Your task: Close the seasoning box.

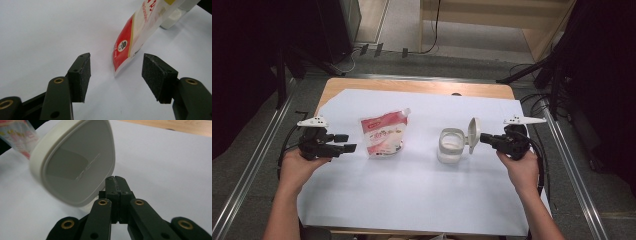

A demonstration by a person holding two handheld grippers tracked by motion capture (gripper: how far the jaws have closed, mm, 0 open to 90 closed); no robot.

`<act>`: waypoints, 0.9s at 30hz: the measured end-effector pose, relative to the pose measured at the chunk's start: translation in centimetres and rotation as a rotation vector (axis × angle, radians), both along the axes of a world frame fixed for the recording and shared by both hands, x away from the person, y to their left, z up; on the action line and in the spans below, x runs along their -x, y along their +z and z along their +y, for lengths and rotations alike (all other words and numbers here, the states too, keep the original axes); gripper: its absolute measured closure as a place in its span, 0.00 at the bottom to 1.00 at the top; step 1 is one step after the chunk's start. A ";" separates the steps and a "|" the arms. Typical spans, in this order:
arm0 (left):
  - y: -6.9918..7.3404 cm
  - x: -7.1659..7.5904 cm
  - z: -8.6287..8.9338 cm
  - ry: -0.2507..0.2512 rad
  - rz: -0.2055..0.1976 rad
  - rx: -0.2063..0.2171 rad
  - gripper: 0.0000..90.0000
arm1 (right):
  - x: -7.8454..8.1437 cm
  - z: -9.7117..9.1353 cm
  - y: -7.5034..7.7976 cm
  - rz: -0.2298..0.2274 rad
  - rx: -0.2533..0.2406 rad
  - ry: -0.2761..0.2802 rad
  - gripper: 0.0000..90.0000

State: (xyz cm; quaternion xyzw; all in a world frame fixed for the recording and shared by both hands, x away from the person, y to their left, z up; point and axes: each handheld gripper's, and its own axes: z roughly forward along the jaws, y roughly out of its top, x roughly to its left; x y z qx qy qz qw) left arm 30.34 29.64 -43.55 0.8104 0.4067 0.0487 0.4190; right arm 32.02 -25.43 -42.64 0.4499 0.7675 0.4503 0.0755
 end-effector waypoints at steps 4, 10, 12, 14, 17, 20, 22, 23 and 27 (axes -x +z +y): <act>0.0 0.0 -0.1 -0.010 -0.001 -0.004 0.46 | -1.1 0.3 0.1 -0.015 0.010 -0.008 1.00; 0.0 -0.1 -0.4 -0.011 0.012 -0.013 0.46 | -2.3 0.4 -0.3 0.010 -0.011 -0.023 1.00; 0.0 -0.1 -0.4 -0.006 0.009 -0.014 0.46 | -2.4 0.6 -0.4 0.006 -0.013 -0.019 1.00; 0.0 -0.1 -0.3 -0.005 0.008 -0.001 0.46 | -2.3 0.8 -0.4 0.003 -0.007 -0.014 1.00; 0.0 -0.1 -0.1 0.009 0.011 -0.002 0.46 | -2.2 1.0 -0.3 -0.005 0.004 -0.016 1.00; 0.1 0.0 0.2 0.018 0.006 0.006 0.45 | -2.2 1.3 -0.3 -0.008 0.017 -0.018 1.00; 0.2 -0.1 0.4 0.017 0.008 0.012 0.45 | -2.1 1.5 -0.2 -0.020 0.013 -0.013 1.00; 0.2 -0.1 0.4 0.023 0.000 0.015 0.46 | -2.1 1.6 -0.1 -0.021 0.009 -0.012 1.00; 0.1 -0.1 0.4 0.022 0.010 0.014 0.45 | -1.8 1.9 0.2 -0.030 0.007 -0.007 1.00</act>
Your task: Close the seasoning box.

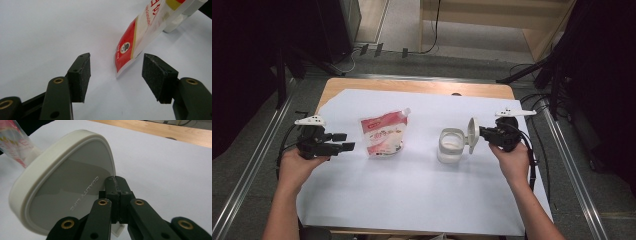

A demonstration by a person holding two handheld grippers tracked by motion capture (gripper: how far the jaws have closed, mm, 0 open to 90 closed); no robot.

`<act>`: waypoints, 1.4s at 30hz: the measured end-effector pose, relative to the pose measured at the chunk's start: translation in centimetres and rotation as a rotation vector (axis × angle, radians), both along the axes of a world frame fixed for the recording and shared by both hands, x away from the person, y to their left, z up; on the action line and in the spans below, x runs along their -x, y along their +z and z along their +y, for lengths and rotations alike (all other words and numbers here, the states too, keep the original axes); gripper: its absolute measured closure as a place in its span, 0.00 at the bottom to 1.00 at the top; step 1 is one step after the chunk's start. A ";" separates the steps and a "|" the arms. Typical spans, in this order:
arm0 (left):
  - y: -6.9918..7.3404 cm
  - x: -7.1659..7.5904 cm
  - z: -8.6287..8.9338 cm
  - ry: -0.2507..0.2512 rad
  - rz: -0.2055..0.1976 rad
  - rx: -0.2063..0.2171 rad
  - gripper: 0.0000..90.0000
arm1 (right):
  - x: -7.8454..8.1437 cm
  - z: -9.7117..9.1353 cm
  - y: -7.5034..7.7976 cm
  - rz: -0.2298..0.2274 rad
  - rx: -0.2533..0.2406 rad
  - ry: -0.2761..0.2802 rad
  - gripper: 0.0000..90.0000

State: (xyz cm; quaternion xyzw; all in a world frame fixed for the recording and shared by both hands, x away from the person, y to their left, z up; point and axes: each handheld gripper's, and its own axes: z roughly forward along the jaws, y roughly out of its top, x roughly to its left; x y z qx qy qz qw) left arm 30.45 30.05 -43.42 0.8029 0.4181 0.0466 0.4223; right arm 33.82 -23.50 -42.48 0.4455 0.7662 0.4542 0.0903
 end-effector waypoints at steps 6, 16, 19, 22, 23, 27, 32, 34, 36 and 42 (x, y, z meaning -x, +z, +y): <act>0.0 -0.1 -0.1 0.000 -0.004 -0.003 0.45 | 0.4 0.5 0.5 -0.013 -0.007 0.021 1.00; -0.2 -0.2 -0.7 -0.016 0.007 -0.018 0.45 | 1.0 1.8 1.1 -0.038 0.002 0.067 0.96; -0.2 -0.1 -0.8 -0.018 0.007 -0.019 0.45 | 1.1 2.1 1.1 -0.046 -0.003 0.082 0.89; -0.2 -0.1 -0.8 -0.019 0.010 -0.015 0.45 | 1.2 2.2 1.1 -0.065 0.001 0.099 0.83; -0.2 -0.1 -0.9 -0.021 0.009 -0.019 0.45 | 1.3 2.2 1.2 -0.066 0.004 0.100 0.81; -0.3 -0.2 -0.9 -0.024 0.007 -0.020 0.45 | 1.3 2.0 1.1 -0.069 0.008 0.104 0.74; -0.2 -0.2 -1.0 -0.027 0.008 -0.024 0.45 | 1.5 1.4 1.1 -0.071 0.005 0.089 0.69; -0.2 -0.1 -1.0 -0.025 0.011 -0.022 0.45 | 1.5 0.8 1.0 -0.069 0.006 0.073 0.66; -0.2 -0.1 -1.0 -0.023 0.007 -0.026 0.45 | 1.6 0.4 0.9 -0.069 0.009 0.069 0.65; -0.2 -0.1 -1.1 -0.023 0.004 -0.023 0.45 | 1.8 -0.5 0.7 -0.072 -0.004 0.054 0.61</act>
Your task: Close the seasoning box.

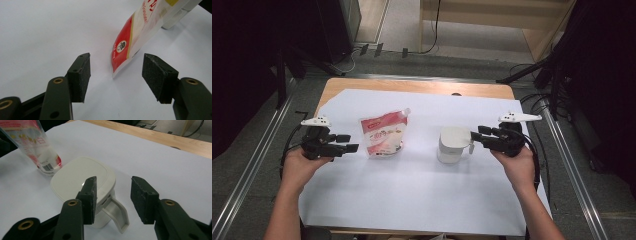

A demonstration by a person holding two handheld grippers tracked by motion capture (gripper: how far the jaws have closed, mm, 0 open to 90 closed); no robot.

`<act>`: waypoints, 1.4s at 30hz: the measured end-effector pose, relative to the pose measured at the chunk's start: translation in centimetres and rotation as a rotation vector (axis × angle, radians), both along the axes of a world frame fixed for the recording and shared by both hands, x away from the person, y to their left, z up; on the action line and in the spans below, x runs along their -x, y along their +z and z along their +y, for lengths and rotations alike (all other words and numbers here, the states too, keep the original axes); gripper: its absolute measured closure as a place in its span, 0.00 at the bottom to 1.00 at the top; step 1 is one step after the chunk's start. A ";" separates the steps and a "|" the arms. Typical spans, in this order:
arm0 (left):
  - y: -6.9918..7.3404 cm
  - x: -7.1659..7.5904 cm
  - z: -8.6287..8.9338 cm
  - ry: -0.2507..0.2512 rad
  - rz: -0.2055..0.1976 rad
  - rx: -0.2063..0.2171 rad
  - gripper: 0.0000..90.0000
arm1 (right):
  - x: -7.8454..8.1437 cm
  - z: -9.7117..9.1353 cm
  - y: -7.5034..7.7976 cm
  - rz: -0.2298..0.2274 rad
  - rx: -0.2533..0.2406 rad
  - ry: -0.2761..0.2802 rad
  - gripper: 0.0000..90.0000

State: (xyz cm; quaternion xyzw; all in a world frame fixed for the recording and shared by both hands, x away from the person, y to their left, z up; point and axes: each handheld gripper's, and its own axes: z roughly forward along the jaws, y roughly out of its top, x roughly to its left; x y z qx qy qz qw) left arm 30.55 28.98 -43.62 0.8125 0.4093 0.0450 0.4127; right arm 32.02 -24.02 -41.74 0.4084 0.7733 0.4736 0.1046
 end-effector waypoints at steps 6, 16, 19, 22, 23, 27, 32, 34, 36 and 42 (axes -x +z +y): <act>0.0 0.0 0.0 -0.001 -0.002 0.002 0.45 | 0.4 -1.2 -0.5 -0.031 0.015 -0.018 0.57; 0.1 0.1 0.0 0.000 0.000 0.002 0.45 | 1.3 -3.6 -1.4 -0.042 0.019 -0.062 0.51; 0.1 0.1 0.0 0.005 -0.004 0.002 0.45 | 1.6 -4.3 -1.6 -0.045 0.011 -0.077 0.50; 0.1 0.1 0.0 0.006 -0.003 -0.001 0.45 | 1.8 -4.7 -1.8 -0.047 0.011 -0.083 0.49; 0.1 0.1 -0.1 0.002 -0.005 0.002 0.45 | 2.0 -4.9 -2.0 -0.044 0.015 -0.086 0.47; 0.1 0.1 -0.1 0.001 -0.003 -0.002 0.45 | 2.2 -5.4 -2.4 -0.045 0.021 -0.090 0.47; 0.1 0.0 -0.1 -0.005 -0.002 -0.002 0.45 | 2.1 -5.8 -3.0 -0.033 0.022 -0.107 0.47; 0.1 0.0 -0.1 -0.005 -0.003 -0.002 0.45 | 1.9 -5.9 -3.3 -0.027 0.022 -0.117 0.46; 0.0 0.0 -0.2 -0.003 -0.004 -0.002 0.45 | 1.8 -5.9 -3.6 -0.019 0.027 -0.123 0.46; 0.0 0.0 -0.2 0.000 -0.003 0.000 0.44 | 1.5 -5.6 -3.9 -0.010 0.032 -0.123 0.46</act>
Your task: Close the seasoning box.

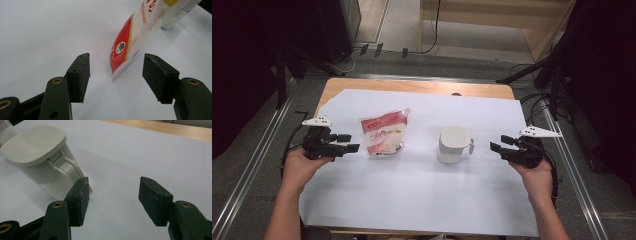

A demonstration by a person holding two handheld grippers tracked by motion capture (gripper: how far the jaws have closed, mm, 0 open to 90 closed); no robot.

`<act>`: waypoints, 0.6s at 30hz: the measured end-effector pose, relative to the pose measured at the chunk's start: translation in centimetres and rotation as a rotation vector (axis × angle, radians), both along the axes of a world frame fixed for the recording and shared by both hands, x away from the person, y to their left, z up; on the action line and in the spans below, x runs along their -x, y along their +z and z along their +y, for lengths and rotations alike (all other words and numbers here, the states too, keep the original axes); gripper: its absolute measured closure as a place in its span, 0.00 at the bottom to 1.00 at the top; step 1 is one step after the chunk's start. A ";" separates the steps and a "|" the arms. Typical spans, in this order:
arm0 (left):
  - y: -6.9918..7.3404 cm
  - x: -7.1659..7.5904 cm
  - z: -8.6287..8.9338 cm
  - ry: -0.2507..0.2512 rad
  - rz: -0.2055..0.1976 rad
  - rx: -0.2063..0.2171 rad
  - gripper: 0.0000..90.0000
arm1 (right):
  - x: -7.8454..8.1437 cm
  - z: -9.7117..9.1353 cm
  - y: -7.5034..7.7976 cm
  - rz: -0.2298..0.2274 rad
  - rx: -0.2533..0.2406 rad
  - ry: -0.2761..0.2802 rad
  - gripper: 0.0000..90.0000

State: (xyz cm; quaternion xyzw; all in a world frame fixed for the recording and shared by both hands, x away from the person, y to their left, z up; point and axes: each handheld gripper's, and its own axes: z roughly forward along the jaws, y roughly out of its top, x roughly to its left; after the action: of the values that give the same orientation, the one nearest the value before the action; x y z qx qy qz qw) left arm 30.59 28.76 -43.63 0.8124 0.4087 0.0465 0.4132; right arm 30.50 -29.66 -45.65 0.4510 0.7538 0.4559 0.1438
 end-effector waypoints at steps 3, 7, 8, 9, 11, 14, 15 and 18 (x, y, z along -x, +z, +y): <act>0.0 0.0 0.0 -0.001 -0.001 0.000 0.44 | 0.0 0.1 -0.1 0.002 0.008 0.004 0.46; 0.0 -0.1 0.0 -0.008 0.004 -0.003 0.44 | 0.0 0.3 -0.2 0.005 0.015 0.006 0.46; 0.0 0.0 -0.1 -0.006 0.004 -0.002 0.44 | 0.0 0.4 -0.2 0.003 0.014 0.004 0.46; 0.0 0.0 -0.1 -0.006 0.002 0.001 0.43 | 0.0 0.4 -0.2 0.002 0.015 0.003 0.46; -0.1 -0.1 -0.1 -0.005 0.001 0.001 0.43 | 0.0 0.5 -0.2 -0.002 0.016 0.003 0.46; 0.0 -0.1 -0.1 -0.009 0.002 -0.001 0.43 | -0.1 0.5 -0.2 -0.002 0.020 0.004 0.46; 0.0 0.0 -0.1 -0.006 0.005 0.002 0.43 | -0.1 0.5 -0.2 -0.001 0.022 0.005 0.46; -0.1 0.0 -0.1 -0.004 0.003 0.000 0.43 | 0.0 0.4 -0.2 -0.002 0.017 0.001 0.46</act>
State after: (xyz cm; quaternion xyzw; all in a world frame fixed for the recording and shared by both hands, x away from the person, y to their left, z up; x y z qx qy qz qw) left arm 30.63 28.67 -43.68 0.8134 0.4077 0.0444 0.4125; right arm 30.55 -29.22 -45.84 0.4489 0.7577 0.4499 0.1483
